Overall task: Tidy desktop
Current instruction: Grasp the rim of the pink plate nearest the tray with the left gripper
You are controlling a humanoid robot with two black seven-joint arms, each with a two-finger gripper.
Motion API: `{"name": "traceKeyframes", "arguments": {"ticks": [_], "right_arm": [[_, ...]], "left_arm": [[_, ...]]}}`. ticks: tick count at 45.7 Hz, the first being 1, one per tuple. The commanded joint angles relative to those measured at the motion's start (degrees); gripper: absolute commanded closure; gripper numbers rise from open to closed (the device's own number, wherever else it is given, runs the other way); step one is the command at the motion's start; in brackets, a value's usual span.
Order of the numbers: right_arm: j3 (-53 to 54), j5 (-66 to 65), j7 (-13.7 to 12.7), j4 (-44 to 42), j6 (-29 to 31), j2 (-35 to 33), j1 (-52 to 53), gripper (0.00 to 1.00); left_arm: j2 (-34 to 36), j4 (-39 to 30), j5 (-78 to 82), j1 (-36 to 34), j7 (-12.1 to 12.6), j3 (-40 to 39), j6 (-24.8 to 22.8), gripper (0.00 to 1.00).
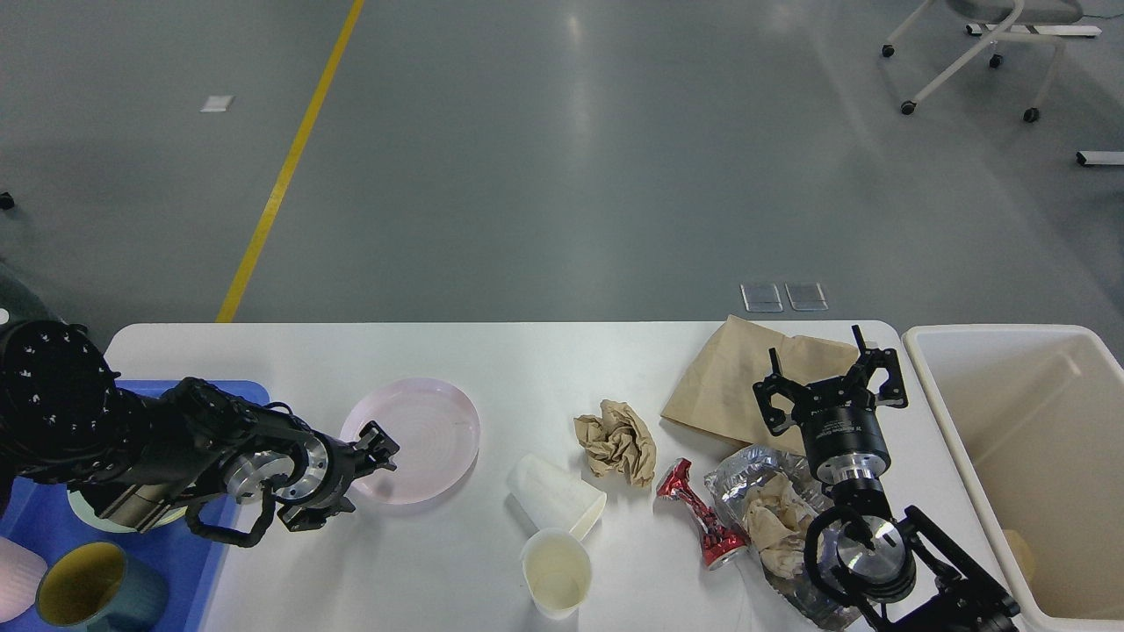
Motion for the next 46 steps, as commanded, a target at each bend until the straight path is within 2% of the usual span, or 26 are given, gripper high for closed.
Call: {"name": "traceKeyframes", "arguments": {"ticks": [1,3,7,17,22,33,46], "right_arm": [[0.0,0.0,0.0,0.0,0.1,0.0,0.0,0.00],[0.0,0.0,0.0,0.0,0.0,0.0,0.0,0.00],[0.0,0.0,0.0,0.0,0.1,0.0,0.0,0.00],[0.0,0.0,0.0,0.0,0.0,0.0,0.0,0.00],[0.0,0.0,0.0,0.0,0.1,0.0,0.0,0.00],[0.0,0.0,0.0,0.0,0.0,0.0,0.0,0.00],[0.0,0.0,0.0,0.0,0.0,0.0,0.0,0.00]], "left_arm": [[-0.2,0.1,-4.1,0.1,0.0,0.4,-0.1,0.43],[-0.3,0.1,-4.9,0.1,0.1,0.5,0.0,0.43],[-0.1,0.2,-6.4,0.1,0.1,0.6,0.2,0.53],[-0.1,0.5,-7.4,0.5,0.2,0.7,0.5,0.56],[0.0,0.6,-7.3,0.9,0.2,0.7,0.3,0.63],[0.0,0.8,-7.2,1.0,0.2,0.7,0.1,0.68],[0.1,0.7,-7.2,0.8,0.5,0.8,-0.9,0.84]]}}
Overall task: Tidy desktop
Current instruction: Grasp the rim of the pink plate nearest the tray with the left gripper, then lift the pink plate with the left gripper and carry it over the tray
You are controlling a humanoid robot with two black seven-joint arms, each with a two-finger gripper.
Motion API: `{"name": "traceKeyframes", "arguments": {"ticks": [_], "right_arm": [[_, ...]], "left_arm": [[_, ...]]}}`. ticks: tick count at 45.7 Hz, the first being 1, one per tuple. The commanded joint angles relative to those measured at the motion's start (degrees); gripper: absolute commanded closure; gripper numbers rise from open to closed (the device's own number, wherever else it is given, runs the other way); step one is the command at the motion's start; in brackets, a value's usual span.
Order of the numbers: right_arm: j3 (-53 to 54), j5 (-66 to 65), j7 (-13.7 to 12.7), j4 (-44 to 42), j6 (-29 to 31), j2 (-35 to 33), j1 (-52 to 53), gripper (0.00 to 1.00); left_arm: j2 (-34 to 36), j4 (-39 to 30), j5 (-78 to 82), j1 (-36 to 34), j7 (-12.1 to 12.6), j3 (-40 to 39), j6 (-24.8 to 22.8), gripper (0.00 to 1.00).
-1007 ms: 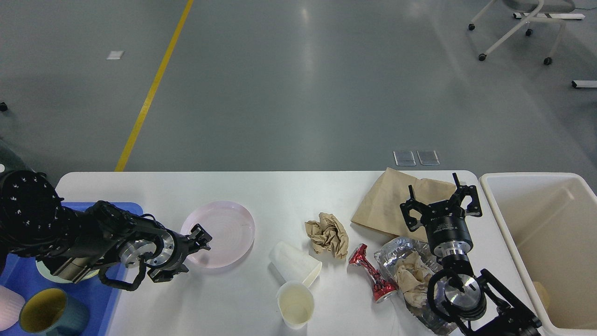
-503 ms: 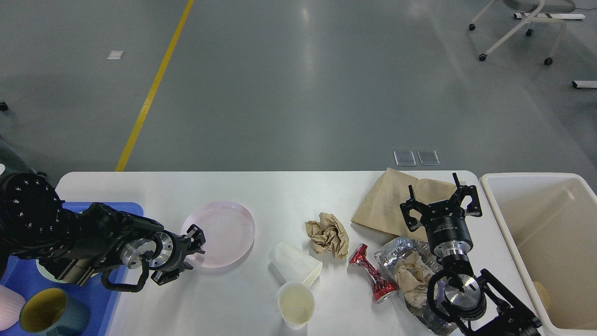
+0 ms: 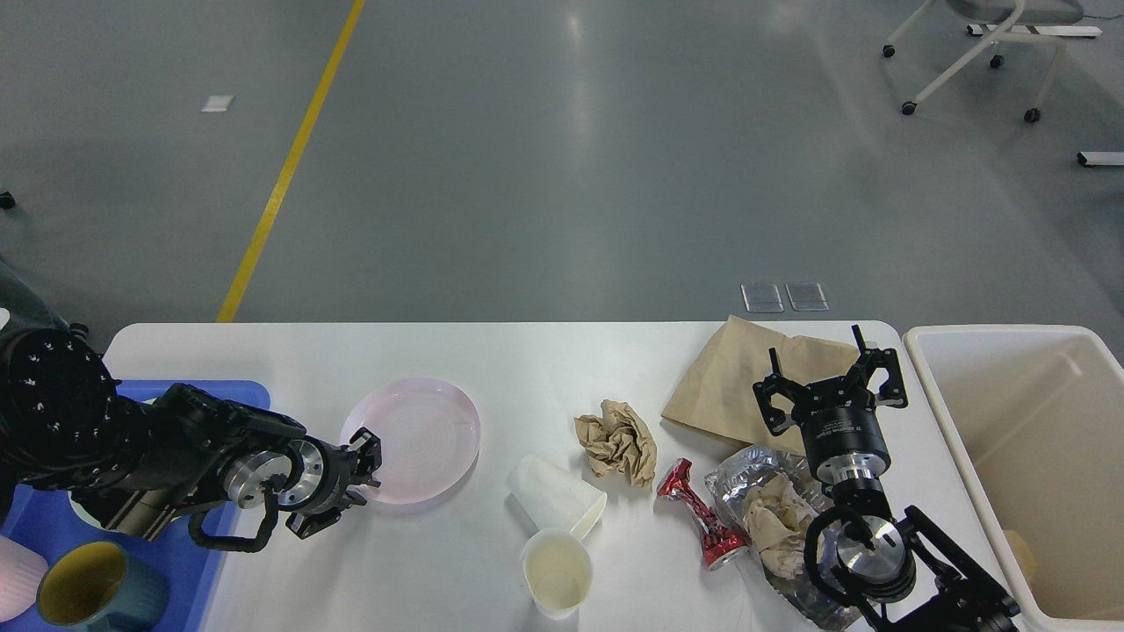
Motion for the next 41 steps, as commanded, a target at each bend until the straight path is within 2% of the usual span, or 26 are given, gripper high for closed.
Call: {"name": "traceKeyframes", "arguments": {"ticks": [1,6,12,31,41], "right_arm": [[0.0,0.0,0.0,0.0,0.0,0.0,0.0,0.00],[0.0,0.0,0.0,0.0,0.0,0.0,0.0,0.00],[0.0,0.0,0.0,0.0,0.0,0.0,0.0,0.00],[0.0,0.0,0.0,0.0,0.0,0.0,0.0,0.00],[0.0,0.0,0.0,0.0,0.0,0.0,0.0,0.00]], "left_arm": [[0.0,-0.1,0.0,-0.2,0.4,0.0,-0.4,0.86],[0.1,-0.1,0.0,-0.2,1.5,0.4,-1.7,1.00],[0.9,-0.1,0.0,-0.8,1.6,1.7,-4.1,1.00],[1.4,-0.3,0.4,-1.4,1.7,2.6,-4.3,1.00],[4.2,-5.9,0.8,-10.4,3.9,7.0,-8.0,1.00]]}}
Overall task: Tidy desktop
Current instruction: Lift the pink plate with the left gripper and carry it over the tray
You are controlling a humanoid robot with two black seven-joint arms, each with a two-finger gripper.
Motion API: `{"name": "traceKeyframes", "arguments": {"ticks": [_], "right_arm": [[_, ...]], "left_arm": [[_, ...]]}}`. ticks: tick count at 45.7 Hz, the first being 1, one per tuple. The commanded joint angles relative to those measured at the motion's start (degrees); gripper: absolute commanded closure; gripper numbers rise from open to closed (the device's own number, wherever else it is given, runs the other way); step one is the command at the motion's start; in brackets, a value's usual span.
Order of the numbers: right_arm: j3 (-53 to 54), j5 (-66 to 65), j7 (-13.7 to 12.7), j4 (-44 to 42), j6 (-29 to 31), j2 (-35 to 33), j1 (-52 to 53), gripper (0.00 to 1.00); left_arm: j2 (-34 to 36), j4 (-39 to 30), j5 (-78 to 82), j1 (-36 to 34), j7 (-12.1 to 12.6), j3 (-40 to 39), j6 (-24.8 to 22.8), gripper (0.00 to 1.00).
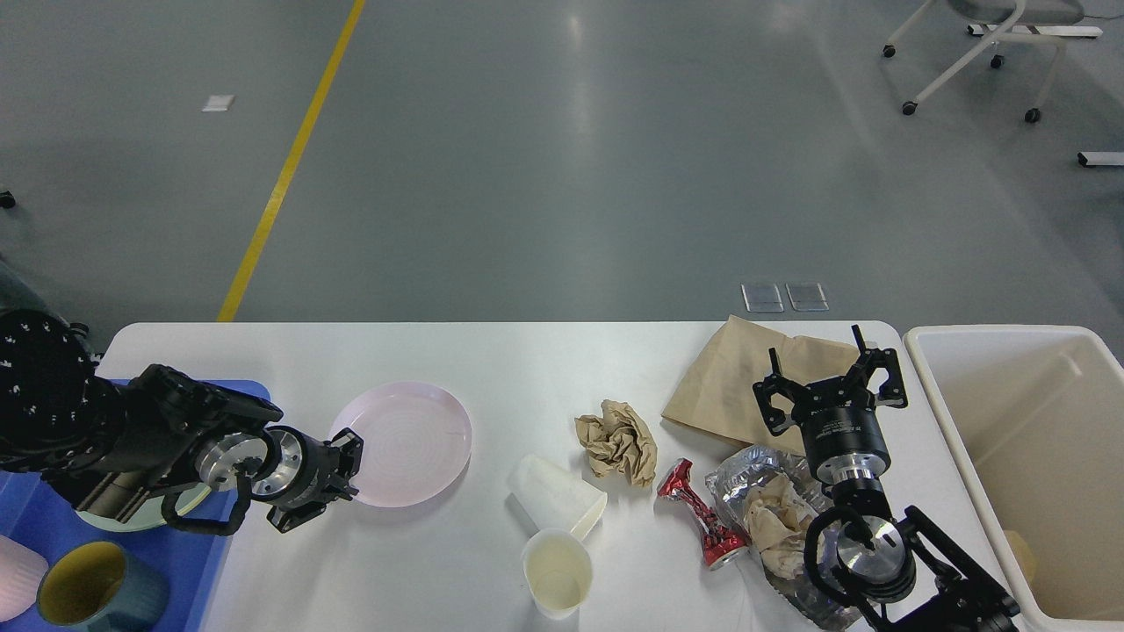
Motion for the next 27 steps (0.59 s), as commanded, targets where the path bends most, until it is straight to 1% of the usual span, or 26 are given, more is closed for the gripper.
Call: {"name": "traceKeyframes", "arguments": {"ticks": [1,6,11,15,21,27], "right_arm": [[0.0,0.0,0.0,0.0,0.0,0.0,0.0,0.00],[0.0,0.0,0.0,0.0,0.0,0.0,0.0,0.00],[0.0,-0.1,0.0,-0.1,0.0,0.0,0.0,0.00],[0.0,-0.1,0.0,-0.1,0.0,0.0,0.0,0.00],[0.0,-0.1,0.0,-0.1,0.0,0.0,0.0,0.00],[0.0,-0.1,0.0,-0.1,0.0,-0.1,0.0,0.00]], "left_arm": [[1.8,-4.4,0.2,-6.6,0.9,3.8,-2.5,1.00],[2.7,-9.0,1.1,-13.0,0.8,7.1,-4.1,1.00],[4.8,-14.2,3.0,-18.9,0.5,8.4,-5.7,1.00],[6.1,-17.8,4.0,-23.9,0.4,9.4,-7.9,1.00],[7.7,-23.9,4.1,-32.8,0.3,11.7,-11.7,1.00],[7.1,-29.8,4.1,-43.1,-0.2,16.7,-14.9,1.00]]}}
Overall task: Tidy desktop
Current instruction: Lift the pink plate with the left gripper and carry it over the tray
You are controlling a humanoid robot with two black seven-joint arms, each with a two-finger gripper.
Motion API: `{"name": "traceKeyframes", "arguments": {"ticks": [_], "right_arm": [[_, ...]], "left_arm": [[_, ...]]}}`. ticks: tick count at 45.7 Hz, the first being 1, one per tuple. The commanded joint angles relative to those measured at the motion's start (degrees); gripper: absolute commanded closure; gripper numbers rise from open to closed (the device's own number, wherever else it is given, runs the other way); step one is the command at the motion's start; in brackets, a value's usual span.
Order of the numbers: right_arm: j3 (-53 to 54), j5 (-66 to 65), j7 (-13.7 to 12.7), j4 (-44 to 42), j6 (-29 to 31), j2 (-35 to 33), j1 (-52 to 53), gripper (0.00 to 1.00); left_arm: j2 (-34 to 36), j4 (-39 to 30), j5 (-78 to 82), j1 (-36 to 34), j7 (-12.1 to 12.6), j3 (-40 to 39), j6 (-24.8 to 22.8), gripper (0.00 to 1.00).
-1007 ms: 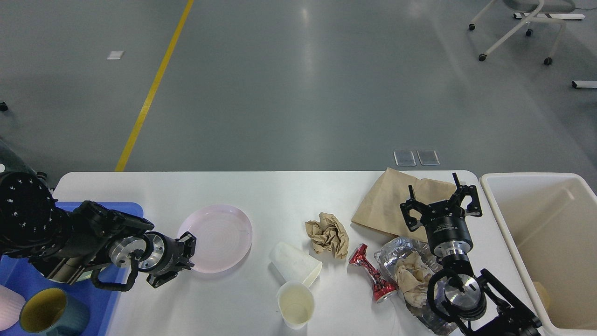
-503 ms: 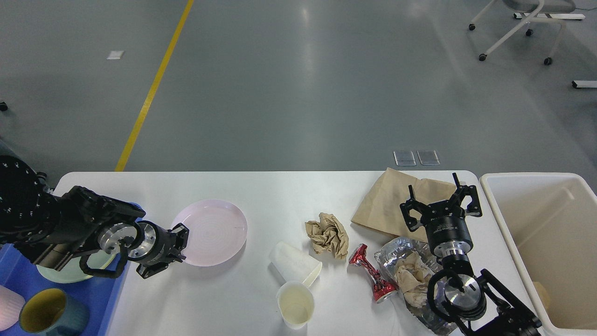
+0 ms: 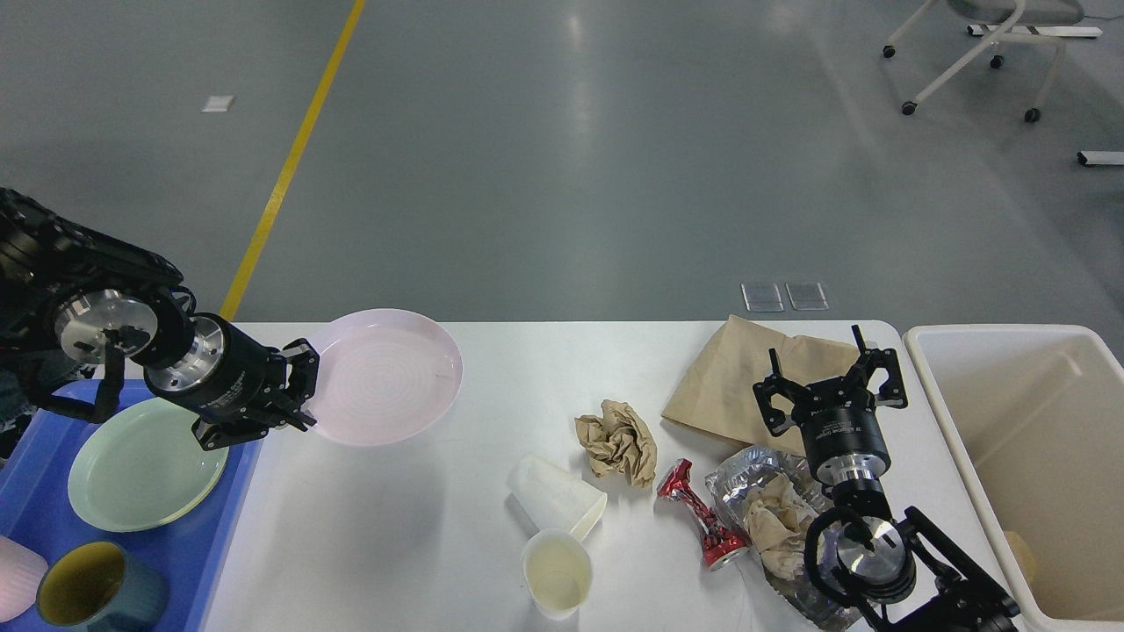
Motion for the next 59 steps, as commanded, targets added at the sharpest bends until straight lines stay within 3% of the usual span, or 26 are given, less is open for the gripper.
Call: {"name": "traceKeyframes", "arguments": {"ticks": [1,12,29,38,48,59], "right_arm": [[0.0,0.0,0.0,0.0,0.0,-0.1,0.0,0.00],[0.0,0.0,0.0,0.0,0.0,-0.1,0.0,0.00],[0.0,0.1,0.0,0.0,0.0,-0.1,0.0,0.00],[0.0,0.1,0.0,0.1,0.0,-0.1,0.0,0.00],[0.0,0.1,0.0,0.1,0.1,-0.1,0.0,0.00],[0.0,0.1,0.0,0.1,0.0,-0.1,0.0,0.00]], "left_arm": [[-0.6,-5.6,0.0,-10.2,-0.5,4.8,-3.4,1.00],[-2.5,-12.4,0.5,-26.3,-1.0,10.4,-13.8,1.00],[0.7,-9.1,5.6,-25.6,-2.8,14.3,-15.7,1.00],[11.3,1.7,15.4,-17.9,-6.9,16.1,-18.1,1.00],[20.3,18.6,16.9,-0.2,-6.0,11.2,-19.4,1.00],[22.7,37.6,16.4,21.7,-5.3,0.6,-18.6,1.00]]}}
